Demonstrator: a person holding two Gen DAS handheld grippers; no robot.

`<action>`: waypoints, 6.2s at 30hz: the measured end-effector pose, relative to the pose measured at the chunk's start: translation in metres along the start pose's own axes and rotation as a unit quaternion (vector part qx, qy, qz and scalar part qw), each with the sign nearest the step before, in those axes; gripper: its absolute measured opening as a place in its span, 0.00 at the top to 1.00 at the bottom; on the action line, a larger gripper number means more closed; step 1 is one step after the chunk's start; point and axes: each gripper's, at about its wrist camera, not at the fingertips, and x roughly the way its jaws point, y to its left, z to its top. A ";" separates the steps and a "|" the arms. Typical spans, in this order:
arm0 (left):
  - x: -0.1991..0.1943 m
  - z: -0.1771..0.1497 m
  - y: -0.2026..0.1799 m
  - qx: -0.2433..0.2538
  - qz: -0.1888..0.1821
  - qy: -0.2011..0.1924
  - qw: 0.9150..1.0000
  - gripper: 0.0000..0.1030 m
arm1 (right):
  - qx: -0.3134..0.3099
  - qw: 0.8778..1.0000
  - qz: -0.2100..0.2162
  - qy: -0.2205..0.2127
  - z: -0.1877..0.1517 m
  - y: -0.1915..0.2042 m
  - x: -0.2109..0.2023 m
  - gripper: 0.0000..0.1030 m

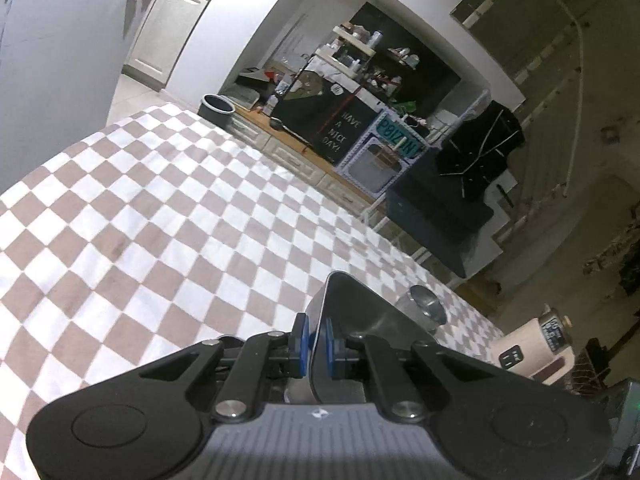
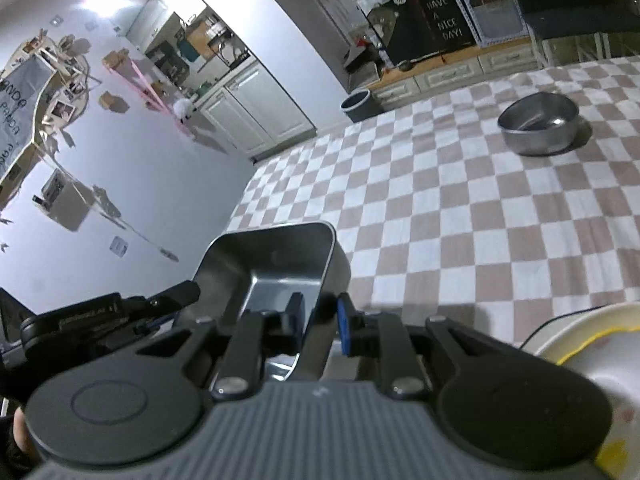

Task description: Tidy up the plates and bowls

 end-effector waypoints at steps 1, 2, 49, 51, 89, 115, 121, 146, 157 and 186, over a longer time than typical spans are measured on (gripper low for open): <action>0.000 0.000 0.002 0.000 0.003 0.002 1.000 0.92 | 0.000 1.000 0.000 0.004 0.000 0.001 0.002 0.78; 0.001 0.001 0.004 0.000 0.007 0.004 1.000 0.92 | 0.000 1.000 -0.001 0.007 0.000 0.002 0.002 0.78; 0.050 -0.018 0.023 0.085 0.154 0.120 0.977 0.83 | -0.081 0.992 -0.051 0.076 -0.015 0.033 0.049 0.69; 0.052 -0.019 0.023 0.090 0.159 0.123 0.975 0.83 | -0.085 0.992 -0.052 0.079 -0.017 0.034 0.051 0.69; 0.058 -0.021 0.019 0.104 0.144 0.134 0.975 0.76 | -0.075 0.985 -0.075 0.138 -0.024 0.024 0.079 0.68; 0.059 -0.021 0.029 0.112 0.179 0.147 0.966 0.77 | -0.070 0.985 -0.075 0.139 -0.026 0.023 0.075 0.67; 0.054 -0.019 0.026 0.113 0.166 0.138 0.970 0.89 | -0.079 0.984 -0.072 0.139 -0.026 0.026 0.075 0.82; 0.066 -0.026 0.033 0.132 0.186 0.185 0.956 0.82 | -0.079 0.984 -0.078 0.138 -0.033 0.020 0.082 0.88; 0.046 -0.021 0.030 0.120 0.195 0.152 0.961 0.40 | -0.100 0.988 -0.058 0.099 -0.028 0.029 0.069 0.46; 0.129 -0.022 -0.125 0.144 0.062 0.065 0.985 0.00 | -0.030 0.971 -0.178 -0.159 0.065 -0.117 -0.030 0.00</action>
